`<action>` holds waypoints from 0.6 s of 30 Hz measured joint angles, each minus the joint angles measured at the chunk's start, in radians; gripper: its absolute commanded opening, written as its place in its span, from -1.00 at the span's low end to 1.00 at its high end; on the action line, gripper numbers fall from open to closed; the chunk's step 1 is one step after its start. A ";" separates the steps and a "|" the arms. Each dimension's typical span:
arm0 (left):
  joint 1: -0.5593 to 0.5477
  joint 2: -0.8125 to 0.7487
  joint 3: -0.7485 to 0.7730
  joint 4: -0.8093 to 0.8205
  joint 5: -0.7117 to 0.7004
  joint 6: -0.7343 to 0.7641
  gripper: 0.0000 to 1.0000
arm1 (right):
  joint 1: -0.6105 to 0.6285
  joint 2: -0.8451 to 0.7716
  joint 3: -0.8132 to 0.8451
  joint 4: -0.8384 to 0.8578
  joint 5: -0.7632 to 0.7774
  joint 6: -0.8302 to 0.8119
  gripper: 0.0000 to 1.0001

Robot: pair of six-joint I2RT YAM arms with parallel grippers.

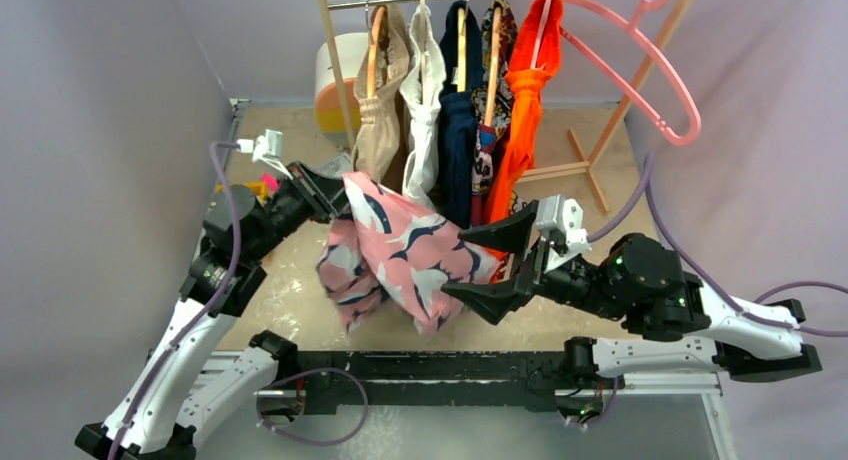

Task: Place the shorts on the hanger
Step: Adjust the shorts at the center of the board.

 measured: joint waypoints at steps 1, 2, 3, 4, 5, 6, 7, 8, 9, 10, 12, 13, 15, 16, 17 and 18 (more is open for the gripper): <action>0.000 -0.005 -0.040 -0.013 -0.008 -0.006 -1.00 | 0.000 -0.001 -0.006 -0.002 0.019 0.004 0.60; 0.000 -0.018 -0.079 -0.019 -0.015 -0.014 -1.00 | 0.000 0.002 -0.011 -0.004 0.032 0.008 0.60; 0.000 -0.033 -0.108 -0.026 -0.020 -0.017 -1.00 | 0.000 0.009 -0.016 -0.009 0.044 0.013 0.60; 0.000 -0.055 -0.141 -0.028 -0.030 -0.021 -1.00 | 0.000 0.021 -0.021 -0.017 0.053 0.019 0.59; 0.000 -0.082 -0.171 -0.033 -0.042 -0.023 -1.00 | 0.000 0.039 -0.024 -0.028 0.066 0.026 0.59; 0.000 -0.104 -0.190 -0.035 -0.051 -0.024 -1.00 | 0.000 0.063 -0.024 -0.042 0.071 0.031 0.58; 0.000 -0.118 -0.201 -0.038 -0.059 -0.023 -1.00 | 0.000 0.095 -0.024 -0.053 0.076 0.037 0.55; 0.000 -0.129 -0.208 -0.042 -0.066 -0.023 -1.00 | 0.000 0.120 -0.024 -0.061 0.077 0.040 0.53; 0.000 -0.140 -0.211 -0.048 -0.074 -0.023 -1.00 | 0.000 0.150 -0.024 -0.071 0.077 0.045 0.50; 0.000 -0.148 -0.212 -0.054 -0.081 -0.023 -1.00 | 0.000 0.200 -0.025 -0.084 0.077 0.052 0.48; 0.000 -0.154 -0.212 -0.061 -0.099 -0.022 -1.00 | 0.000 0.254 -0.029 -0.092 0.080 0.058 0.43; 0.000 -0.154 -0.211 -0.068 -0.108 -0.022 -1.00 | 0.000 0.286 -0.036 -0.091 0.088 0.062 0.43; 0.000 -0.152 -0.209 -0.090 -0.127 -0.021 -1.00 | 0.000 0.334 -0.058 -0.089 0.107 0.072 0.42; 0.000 -0.152 -0.206 -0.101 -0.136 -0.020 -1.00 | 0.000 0.349 -0.068 -0.089 0.118 0.077 0.43; 0.000 -0.152 -0.200 -0.119 -0.148 -0.019 -1.00 | 0.000 0.365 -0.082 -0.083 0.130 0.082 0.44; 0.000 -0.152 -0.193 -0.130 -0.156 -0.019 -1.00 | 0.000 0.376 -0.091 -0.079 0.140 0.085 0.44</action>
